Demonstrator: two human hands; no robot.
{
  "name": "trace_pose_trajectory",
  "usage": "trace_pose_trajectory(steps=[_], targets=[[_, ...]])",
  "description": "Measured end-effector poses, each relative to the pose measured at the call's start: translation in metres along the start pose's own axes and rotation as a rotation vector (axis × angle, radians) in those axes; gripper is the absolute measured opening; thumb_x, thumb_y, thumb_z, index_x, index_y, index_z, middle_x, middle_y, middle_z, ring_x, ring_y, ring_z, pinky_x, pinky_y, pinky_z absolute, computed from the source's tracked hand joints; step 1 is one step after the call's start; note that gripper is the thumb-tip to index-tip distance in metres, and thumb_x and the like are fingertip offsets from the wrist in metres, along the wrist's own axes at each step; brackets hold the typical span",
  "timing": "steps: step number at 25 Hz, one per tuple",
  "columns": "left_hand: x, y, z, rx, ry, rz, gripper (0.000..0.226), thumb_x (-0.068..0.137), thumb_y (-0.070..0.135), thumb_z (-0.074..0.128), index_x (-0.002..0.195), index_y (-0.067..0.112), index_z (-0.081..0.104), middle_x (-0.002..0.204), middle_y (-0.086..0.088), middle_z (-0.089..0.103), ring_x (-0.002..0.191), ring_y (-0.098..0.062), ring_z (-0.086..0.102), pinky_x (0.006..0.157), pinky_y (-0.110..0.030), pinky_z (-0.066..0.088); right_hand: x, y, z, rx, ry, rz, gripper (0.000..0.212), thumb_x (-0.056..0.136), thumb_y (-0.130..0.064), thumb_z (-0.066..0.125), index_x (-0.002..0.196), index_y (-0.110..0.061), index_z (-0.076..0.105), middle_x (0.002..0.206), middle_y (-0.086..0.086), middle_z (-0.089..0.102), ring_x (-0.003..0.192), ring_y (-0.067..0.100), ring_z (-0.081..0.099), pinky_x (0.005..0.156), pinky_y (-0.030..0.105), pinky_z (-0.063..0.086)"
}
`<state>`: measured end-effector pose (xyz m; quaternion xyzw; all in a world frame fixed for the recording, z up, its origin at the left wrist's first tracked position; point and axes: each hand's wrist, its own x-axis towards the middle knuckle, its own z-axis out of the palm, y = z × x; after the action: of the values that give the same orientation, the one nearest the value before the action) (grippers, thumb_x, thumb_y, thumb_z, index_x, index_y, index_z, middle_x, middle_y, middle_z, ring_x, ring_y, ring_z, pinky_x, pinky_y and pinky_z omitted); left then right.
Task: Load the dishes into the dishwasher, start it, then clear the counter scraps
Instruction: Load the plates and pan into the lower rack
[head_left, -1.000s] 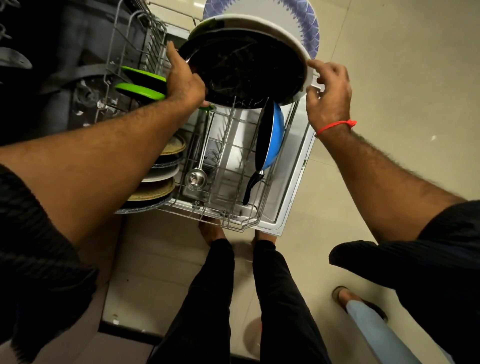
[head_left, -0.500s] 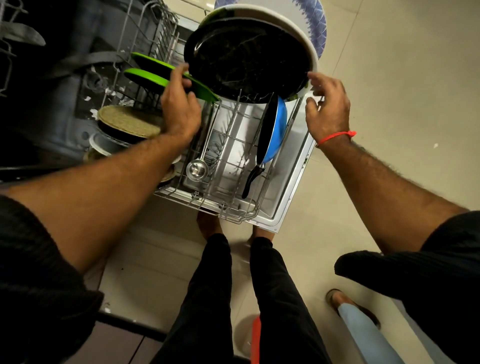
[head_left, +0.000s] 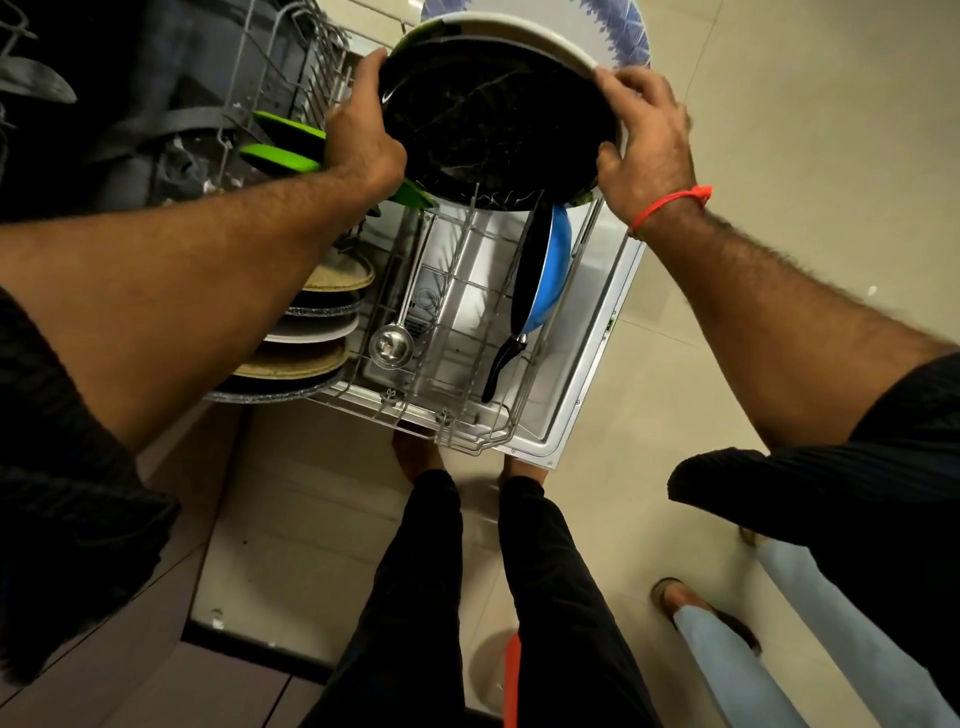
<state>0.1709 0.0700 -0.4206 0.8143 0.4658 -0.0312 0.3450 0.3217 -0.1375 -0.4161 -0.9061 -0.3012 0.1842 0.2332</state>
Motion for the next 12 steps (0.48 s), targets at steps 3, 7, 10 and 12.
trace_pose_trajectory(steps=[3,7,10,12], targets=[[0.002,-0.002,-0.005,0.003,-0.053,0.004,0.081,0.093,-0.014,0.045,0.159,0.028,0.022,0.150,-0.010,0.045,0.138,-0.026,0.046,0.109,-0.037,0.047,0.003,0.000,0.000,0.023,-0.002,0.013,0.069,0.086,0.004,0.048,0.149,-0.024,0.040,0.151,-0.001,0.037,0.135,0.024,0.035,0.109,0.018,0.022],[-0.014,-0.007,-0.002,-0.071,-0.031,-0.013,0.075,0.096,-0.011,0.042,0.159,0.022,0.019,0.154,-0.007,0.043,0.140,-0.023,0.044,0.114,-0.038,0.043,-0.008,0.002,0.004,0.105,0.018,0.017,0.071,0.085,0.002,0.048,0.150,-0.021,0.036,0.152,0.002,0.033,0.136,0.022,0.031,0.109,0.016,0.017],[-0.039,-0.022,0.007,-0.150,0.043,-0.042,0.076,0.093,-0.011,0.046,0.159,0.016,0.019,0.161,-0.005,0.030,0.141,-0.025,0.043,0.113,-0.038,0.044,-0.029,0.007,0.014,0.206,0.085,0.045,0.071,0.081,0.004,0.048,0.149,-0.016,0.039,0.149,0.007,0.035,0.136,0.021,0.035,0.116,0.023,0.029],[-0.061,-0.033,0.017,-0.172,0.078,-0.053,0.074,0.092,-0.008,0.051,0.158,0.014,0.023,0.163,-0.007,0.024,0.142,-0.028,0.041,0.112,-0.039,0.043,-0.040,0.010,0.020,0.289,0.098,0.073,0.070,0.080,0.007,0.049,0.147,-0.012,0.040,0.143,0.012,0.038,0.132,0.024,0.042,0.111,0.035,0.039]])
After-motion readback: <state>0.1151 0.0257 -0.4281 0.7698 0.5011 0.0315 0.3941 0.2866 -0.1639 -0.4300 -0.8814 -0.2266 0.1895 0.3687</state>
